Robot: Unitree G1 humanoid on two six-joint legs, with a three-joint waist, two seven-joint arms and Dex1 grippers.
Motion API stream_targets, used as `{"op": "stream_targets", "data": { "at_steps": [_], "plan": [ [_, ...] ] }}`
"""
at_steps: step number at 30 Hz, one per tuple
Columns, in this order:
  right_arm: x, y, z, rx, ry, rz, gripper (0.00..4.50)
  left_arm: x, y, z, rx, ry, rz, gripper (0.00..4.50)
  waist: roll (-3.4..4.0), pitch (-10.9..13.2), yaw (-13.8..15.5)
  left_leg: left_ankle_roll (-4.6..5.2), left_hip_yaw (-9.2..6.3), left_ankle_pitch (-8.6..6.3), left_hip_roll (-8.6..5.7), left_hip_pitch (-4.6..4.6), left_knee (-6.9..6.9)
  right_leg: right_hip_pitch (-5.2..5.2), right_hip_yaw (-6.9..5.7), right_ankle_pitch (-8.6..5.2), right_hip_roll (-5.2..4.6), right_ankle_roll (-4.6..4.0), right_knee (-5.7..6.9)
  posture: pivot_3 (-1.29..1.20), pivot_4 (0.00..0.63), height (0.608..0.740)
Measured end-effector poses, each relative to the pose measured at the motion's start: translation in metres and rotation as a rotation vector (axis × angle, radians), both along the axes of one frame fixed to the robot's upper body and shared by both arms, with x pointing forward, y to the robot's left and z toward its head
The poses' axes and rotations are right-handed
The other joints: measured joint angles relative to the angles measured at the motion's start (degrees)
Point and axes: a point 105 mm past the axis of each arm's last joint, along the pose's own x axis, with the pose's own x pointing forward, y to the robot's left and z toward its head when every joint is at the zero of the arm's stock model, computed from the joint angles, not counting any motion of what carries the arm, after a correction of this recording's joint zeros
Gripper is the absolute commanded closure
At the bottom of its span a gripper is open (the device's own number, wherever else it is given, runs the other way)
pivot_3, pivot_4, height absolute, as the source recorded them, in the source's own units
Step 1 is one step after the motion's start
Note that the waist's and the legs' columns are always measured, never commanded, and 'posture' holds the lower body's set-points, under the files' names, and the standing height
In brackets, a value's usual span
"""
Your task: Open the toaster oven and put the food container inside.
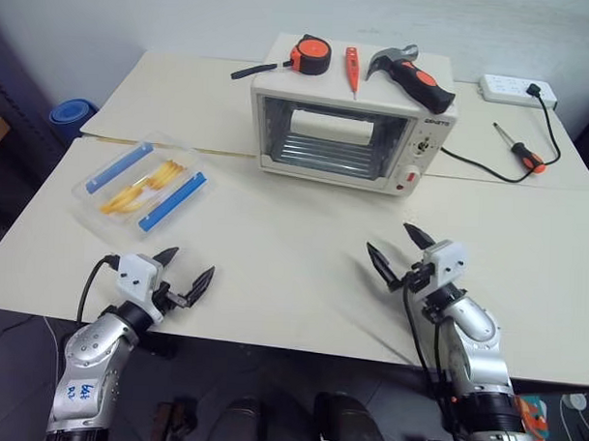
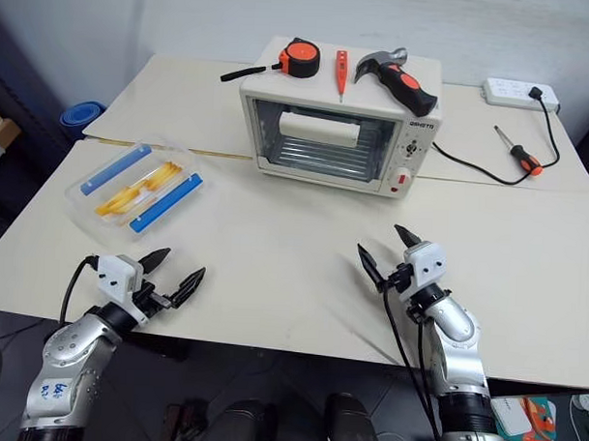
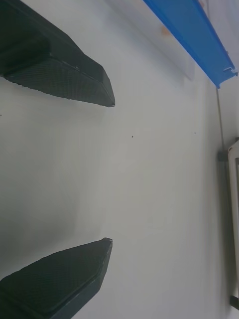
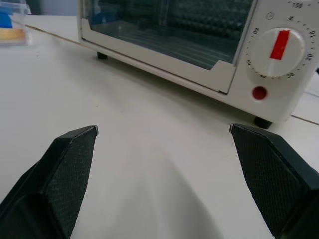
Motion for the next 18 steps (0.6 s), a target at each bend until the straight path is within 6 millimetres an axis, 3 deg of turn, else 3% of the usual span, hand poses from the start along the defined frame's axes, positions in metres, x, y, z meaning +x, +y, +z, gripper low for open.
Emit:
{"op": "stream_targets", "data": {
  "at_steps": [5,8,13,18],
  "plan": [
    [0.000,0.004,0.007,0.024,0.032,0.076,0.03,0.002,-0.009,0.018,-0.048,-0.003,-0.113,0.00,0.03,0.02,-0.46,-0.02,0.02,0.01,0.01,0.00,-0.01,-0.03,0.01,0.00,0.01,0.00,0.03,0.00,0.150,0.740],
    [0.007,0.013,0.035,0.039,0.032,0.154,0.03,-0.007,-0.012,0.037,-0.097,0.008,-0.265,0.00,0.08,0.05,-1.30,-0.08,0.01,0.04,0.03,0.03,-0.01,-0.03,0.01,-0.01,0.02,-0.01,0.05,0.00,0.150,0.740],
    [0.026,0.035,0.098,0.037,-0.007,0.270,0.03,-0.001,-0.003,0.091,-0.118,-0.062,-0.373,0.00,0.11,0.07,-1.54,-0.14,-0.13,0.10,0.03,0.02,-0.04,-0.04,-0.10,-0.05,0.02,-0.10,0.09,0.00,0.150,0.740],
    [0.048,0.047,0.122,0.053,0.005,0.289,0.03,0.004,-0.006,0.110,-0.132,-0.081,-0.430,0.00,0.11,0.07,-1.60,-0.12,-0.13,0.08,0.00,-0.12,-0.04,-0.07,-0.13,-0.04,0.03,-0.09,0.11,0.00,0.150,0.740]
  ]
}}
